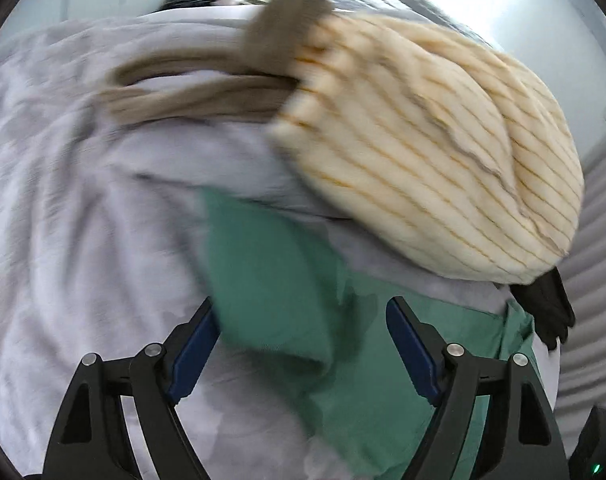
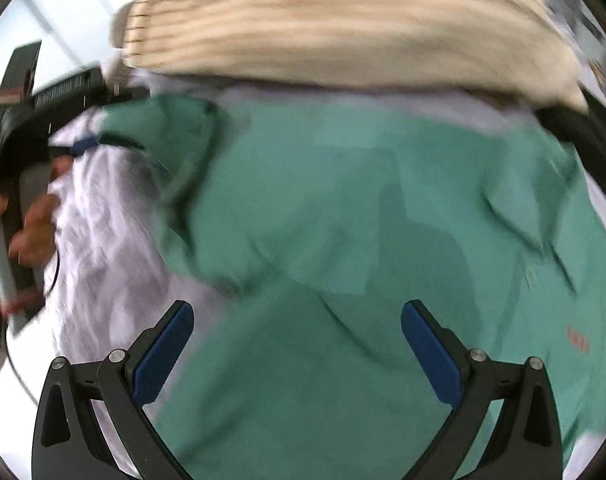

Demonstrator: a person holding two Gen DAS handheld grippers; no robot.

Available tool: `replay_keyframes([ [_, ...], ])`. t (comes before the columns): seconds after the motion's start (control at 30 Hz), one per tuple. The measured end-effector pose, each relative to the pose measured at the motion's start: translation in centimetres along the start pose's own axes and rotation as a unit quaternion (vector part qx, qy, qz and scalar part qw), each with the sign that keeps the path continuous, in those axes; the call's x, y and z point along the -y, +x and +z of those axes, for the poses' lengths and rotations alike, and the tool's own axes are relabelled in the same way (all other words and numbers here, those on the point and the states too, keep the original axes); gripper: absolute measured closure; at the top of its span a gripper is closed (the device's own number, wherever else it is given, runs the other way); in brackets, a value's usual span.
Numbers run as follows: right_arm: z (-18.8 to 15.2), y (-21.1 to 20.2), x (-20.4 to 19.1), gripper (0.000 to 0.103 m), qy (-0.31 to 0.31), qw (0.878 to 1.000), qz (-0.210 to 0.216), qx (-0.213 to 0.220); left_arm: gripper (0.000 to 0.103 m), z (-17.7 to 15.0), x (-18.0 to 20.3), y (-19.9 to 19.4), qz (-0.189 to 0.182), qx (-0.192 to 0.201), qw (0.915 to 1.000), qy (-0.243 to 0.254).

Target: Fold large clothes

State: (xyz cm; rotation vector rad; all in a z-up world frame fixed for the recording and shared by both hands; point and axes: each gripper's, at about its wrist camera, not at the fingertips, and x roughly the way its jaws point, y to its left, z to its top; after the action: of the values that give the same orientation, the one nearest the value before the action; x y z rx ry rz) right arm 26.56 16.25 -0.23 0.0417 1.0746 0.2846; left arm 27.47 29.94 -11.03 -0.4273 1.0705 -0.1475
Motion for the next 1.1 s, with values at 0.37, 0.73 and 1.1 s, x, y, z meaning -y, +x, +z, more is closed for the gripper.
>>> replay_keyframes([
  [0.37, 8.5, 6.4, -12.5, 0.000, -0.194, 0.979, -0.013, 0.058, 0.020, -5.5, -10.7, -6.8, 0.075, -0.012, 0.9923, -0.098],
  [0.73, 11.4, 11.5, -11.7, 0.007, -0.077, 0.992, -0.062, 0.078, 0.020, -10.2, -13.5, -7.8, 0.094, -0.054, 0.9867, -0.122],
  [1.1, 11.3, 3.6, 1.0, 0.098, 0.146, 0.968, 0.154, 0.135, 0.020, -9.9, -9.1, -5.8, 0.085, -0.070, 0.9929, -0.043],
])
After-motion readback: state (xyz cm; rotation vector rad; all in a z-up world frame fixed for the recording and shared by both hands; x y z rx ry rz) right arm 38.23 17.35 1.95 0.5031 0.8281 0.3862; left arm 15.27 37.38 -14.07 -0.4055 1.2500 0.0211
